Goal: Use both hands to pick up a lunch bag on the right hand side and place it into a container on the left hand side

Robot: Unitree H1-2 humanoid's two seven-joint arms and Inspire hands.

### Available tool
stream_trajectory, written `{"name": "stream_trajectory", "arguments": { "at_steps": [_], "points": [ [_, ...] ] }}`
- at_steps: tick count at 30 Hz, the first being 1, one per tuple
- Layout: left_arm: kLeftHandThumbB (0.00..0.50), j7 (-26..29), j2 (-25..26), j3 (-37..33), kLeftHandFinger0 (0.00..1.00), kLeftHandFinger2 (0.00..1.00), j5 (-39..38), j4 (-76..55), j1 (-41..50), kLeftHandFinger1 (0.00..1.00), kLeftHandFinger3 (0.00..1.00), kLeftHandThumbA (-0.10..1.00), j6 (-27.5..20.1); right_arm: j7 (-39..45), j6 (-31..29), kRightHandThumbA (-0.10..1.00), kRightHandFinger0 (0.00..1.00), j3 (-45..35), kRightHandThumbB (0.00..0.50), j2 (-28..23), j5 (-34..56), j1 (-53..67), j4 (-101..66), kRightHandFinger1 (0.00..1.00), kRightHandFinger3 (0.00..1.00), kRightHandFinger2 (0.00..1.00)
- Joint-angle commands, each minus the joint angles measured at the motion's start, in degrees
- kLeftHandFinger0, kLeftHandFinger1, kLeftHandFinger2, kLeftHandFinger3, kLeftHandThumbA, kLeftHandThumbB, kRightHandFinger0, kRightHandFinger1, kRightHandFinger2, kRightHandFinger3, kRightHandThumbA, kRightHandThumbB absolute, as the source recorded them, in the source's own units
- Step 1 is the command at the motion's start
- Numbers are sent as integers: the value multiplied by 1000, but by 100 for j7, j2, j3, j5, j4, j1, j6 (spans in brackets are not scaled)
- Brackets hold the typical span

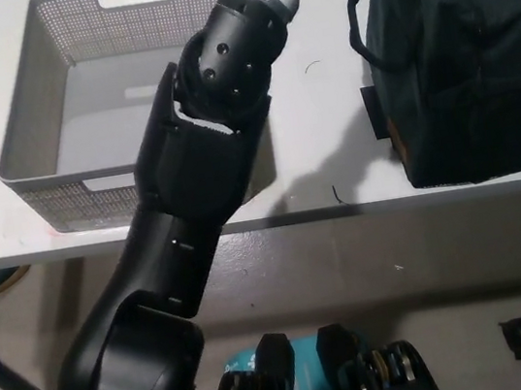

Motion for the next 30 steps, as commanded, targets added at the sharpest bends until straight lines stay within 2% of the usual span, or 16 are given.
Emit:
{"name": "stream_trajectory", "arguments": {
  "at_steps": [1,2,4,5,7,10,11,14,17,18,23,30],
  "points": [
    [422,116,-290,291,1000,1000,-480,446,-237,1000,1000,1000,241,185,-164,1000,1000,29,189,28,203,-479,346,1000,1000,1000],
    [442,82,-346,322,1000,1000,-518,546,-223,1000,1000,1000,376,192,-186,1000,1000,17,180,66,247,-515,432,1000,1000,1000],
    [452,13,-457,430,1000,1000,-662,822,-222,1000,1000,1000,532,188,-252,1000,1000,-8,171,161,305,-610,602,1000,1000,1000],
    [432,41,-533,500,1000,1000,-735,995,-220,1000,1000,1000,569,208,-291,1000,1000,-38,176,210,369,-679,748,1000,1000,1000],
    [418,61,-778,845,1000,1000,-1164,1440,-213,1000,1000,1000,654,307,-248,1000,1000,-171,218,330,662,-870,1146,1000,1000,1000],
    [423,168,-935,1147,1000,1000,-1358,2014,-285,1000,1000,1000,491,494,-302,1000,1000,-312,233,397,913,-1082,1697,1000,1000,1000],
    [404,262,-969,1233,1000,1000,-1350,2342,-347,1000,1000,1000,338,554,-349,1000,1000,-372,211,424,988,-1142,1903,1000,1000,1000],
    [400,315,-1018,1542,1000,1000,-1583,2991,-474,1000,1000,1000,-37,780,-492,1000,1000,-518,184,464,1170,-1254,2397,1000,1000,1000],
    [409,402,-963,1761,1000,1000,-1673,3379,-510,1000,1000,1000,-314,920,-676,1000,1000,-608,201,482,1214,-1378,2894,1000,1000,1000],
    [423,391,-934,1797,1000,1000,-1684,3399,-498,1000,1000,1000,-251,934,-686,1000,1000,-610,215,485,1209,-1390,2954,1000,1000,1000],
    [392,367,-857,1867,1000,1000,-1724,3599,-386,1000,1000,1000,-400,1063,-875,1000,1000,-604,211,502,1185,-1447,3250,1000,1000,1000],
    [411,402,-799,1810,1000,1000,-1723,3981,-303,1000,1000,1000,-599,1134,-1041,1000,1000,-538,212,485,1147,-1456,3420,1000,1000,1000]
  ]
}}
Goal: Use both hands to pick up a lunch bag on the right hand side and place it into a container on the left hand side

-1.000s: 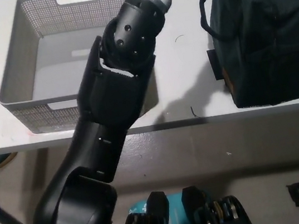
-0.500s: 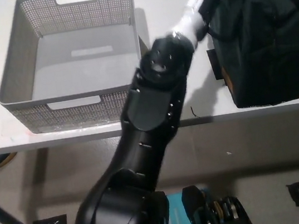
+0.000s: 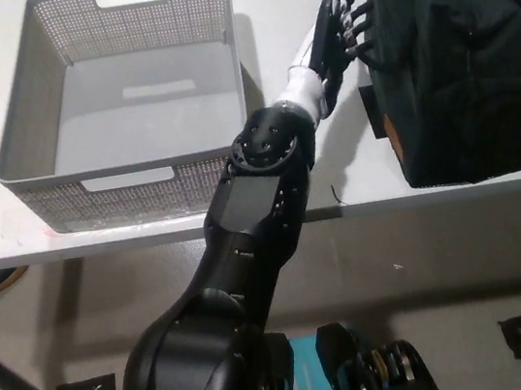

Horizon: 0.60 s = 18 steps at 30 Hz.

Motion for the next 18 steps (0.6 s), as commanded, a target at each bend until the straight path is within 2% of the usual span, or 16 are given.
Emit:
{"name": "stream_trajectory", "arguments": {
  "at_steps": [1,4,12,16,17,18],
  "points": [
    [418,120,60,-27,1000,1000,-134,172,-205,1000,1000,1000,-436,291,-413,1000,1000,58,212,-28,51,-343,86,1000,1000,1000],
    [444,225,108,-148,1000,1000,-14,352,-171,1000,1000,1000,-388,250,-461,1000,1000,86,213,-28,1,-344,228,1000,1000,1000],
    [430,358,154,-600,1000,1000,281,728,-104,1000,1000,1000,-514,456,-673,1000,1000,-3,211,-7,146,-503,1128,1000,1000,1000],
    [452,381,94,-833,1000,1000,329,859,-84,1000,1000,1000,-401,307,-734,1000,1000,-185,209,172,285,-652,1752,1000,1000,1000],
    [455,388,79,-871,1000,1000,341,878,-76,1000,1000,1000,-373,268,-732,1000,1000,-191,236,230,283,-688,1895,1000,1000,1000],
    [458,398,51,-980,1000,1000,416,904,-47,1000,1000,1000,-346,295,-687,1000,1000,-184,225,351,283,-729,2152,1000,1000,1000]
  ]
}}
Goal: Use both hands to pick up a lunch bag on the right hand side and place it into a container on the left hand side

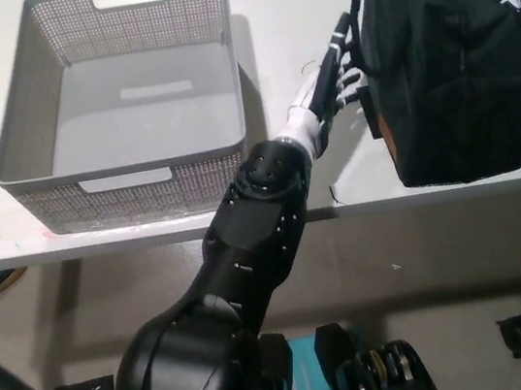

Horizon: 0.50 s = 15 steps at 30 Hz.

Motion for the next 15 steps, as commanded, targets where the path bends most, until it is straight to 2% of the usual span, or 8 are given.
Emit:
{"name": "stream_trajectory", "arguments": {
  "at_steps": [1,3,5,7,9,11,13,15],
  "points": [
    [445,185,-69,-322,1000,1000,309,49,-125,1000,1000,1000,-80,82,-67,1000,1000,-44,222,401,81,-346,765,1000,1000,1000],
    [430,329,-85,-508,1000,1000,455,60,-77,1000,1000,1000,-70,98,-71,1000,1000,20,200,570,11,-357,975,1000,1000,1000],
    [362,573,-71,-1032,1000,1000,936,138,-25,1000,1000,1000,-197,171,143,1000,1000,-57,189,847,139,-372,1131,1000,1000,1000],
    [365,669,-63,-1311,1000,1000,1070,198,13,1000,1000,1000,-62,487,202,1000,1000,-52,156,1043,182,-377,1223,1000,1000,1000],
    [332,678,-35,-1489,1000,1000,1125,220,22,1000,1000,1000,41,342,139,1000,1000,120,167,1230,-12,-444,1190,1000,1000,1000],
    [338,741,12,-1541,1000,1000,1070,211,11,1000,1000,1000,53,171,143,1000,1000,152,160,1357,-46,-557,1168,1000,1000,1000],
    [373,657,63,-1501,1000,1000,972,200,2,1000,1000,1000,-25,120,172,1000,1000,137,171,1391,-26,-601,1166,1000,1000,1000],
    [351,605,124,-1431,1000,1000,862,193,-56,1000,1000,1000,-92,157,200,1000,1000,115,186,1394,8,-662,1169,1000,1000,1000]
  ]
}}
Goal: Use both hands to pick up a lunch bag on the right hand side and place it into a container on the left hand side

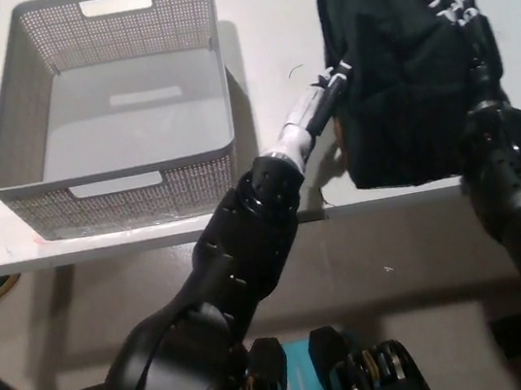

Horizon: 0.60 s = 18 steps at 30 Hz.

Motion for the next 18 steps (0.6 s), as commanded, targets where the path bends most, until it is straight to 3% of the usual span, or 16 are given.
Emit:
{"name": "stream_trajectory", "arguments": {
  "at_steps": [1,7,10,18],
  "points": [
    [345,-90,-127,-24,1000,1000,112,30,-192,1000,1000,1000,-43,190,477,1000,1000,204,190,664,-133,-224,278,1000,1000,1000],
    [329,63,-75,461,1000,1000,-249,53,-336,1000,1000,1000,-16,-197,454,1000,1000,431,184,736,-362,-438,315,1000,1000,1000],
    [342,6,-58,607,1000,1000,-304,57,-399,1000,1000,1000,50,-287,513,1000,1000,489,124,745,-355,-544,337,1000,1000,1000],
    [348,15,41,794,1000,1000,-342,22,-650,1000,1000,1000,27,-358,543,1000,1000,558,100,737,-360,-859,358,1000,1000,1000]
  ]
}}
